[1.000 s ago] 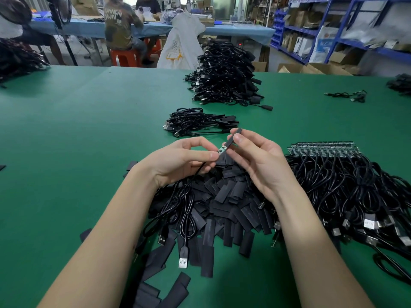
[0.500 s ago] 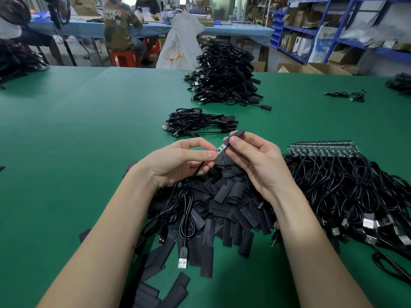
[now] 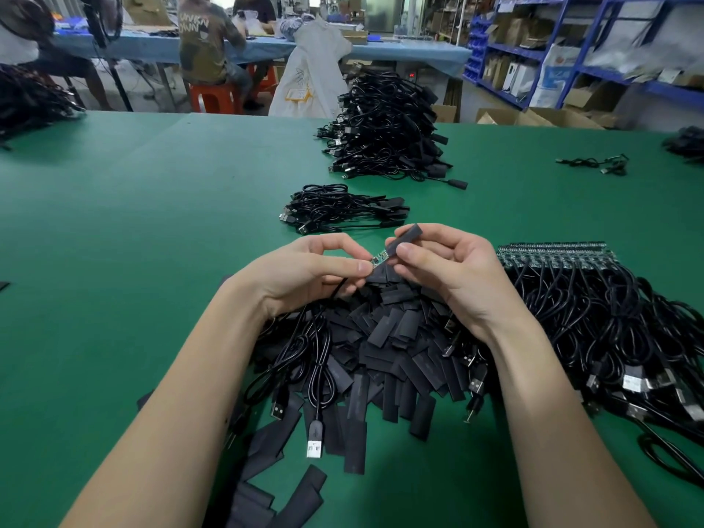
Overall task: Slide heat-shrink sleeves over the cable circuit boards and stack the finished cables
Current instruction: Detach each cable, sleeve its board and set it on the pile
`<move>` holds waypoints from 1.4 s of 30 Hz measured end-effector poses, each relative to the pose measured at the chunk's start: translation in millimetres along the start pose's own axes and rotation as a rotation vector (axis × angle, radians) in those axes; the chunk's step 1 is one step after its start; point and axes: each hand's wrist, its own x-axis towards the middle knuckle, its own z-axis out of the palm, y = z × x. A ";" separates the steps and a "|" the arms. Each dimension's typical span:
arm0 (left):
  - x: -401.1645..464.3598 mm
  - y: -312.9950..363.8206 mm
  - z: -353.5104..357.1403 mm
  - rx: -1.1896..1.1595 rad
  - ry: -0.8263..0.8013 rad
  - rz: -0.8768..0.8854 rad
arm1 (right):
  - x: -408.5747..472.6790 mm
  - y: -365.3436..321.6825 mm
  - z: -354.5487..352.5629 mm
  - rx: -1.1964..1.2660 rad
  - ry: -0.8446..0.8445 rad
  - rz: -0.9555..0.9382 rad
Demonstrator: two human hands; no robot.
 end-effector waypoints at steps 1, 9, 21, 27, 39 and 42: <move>-0.2 0.2 -0.2 0.010 -0.002 0.004 | -0.2 -0.3 -0.4 -0.004 -0.006 0.001; -1.0 0.4 -1.6 0.028 -0.033 0.021 | -3.2 0.1 -1.4 0.072 -0.044 0.026; -1.8 -1.9 -3.7 -0.016 -0.063 0.017 | -2.8 2.3 0.7 0.066 -0.018 0.013; -1.3 -1.8 -1.8 -0.016 -0.085 0.017 | -1.1 6.3 3.1 0.045 -0.046 0.027; -6.0 4.5 -13.1 0.449 0.069 0.168 | 4.0 15.4 7.2 0.105 0.065 0.104; -3.8 4.7 -9.7 0.512 0.120 0.237 | 5.8 16.6 10.8 0.168 0.106 0.119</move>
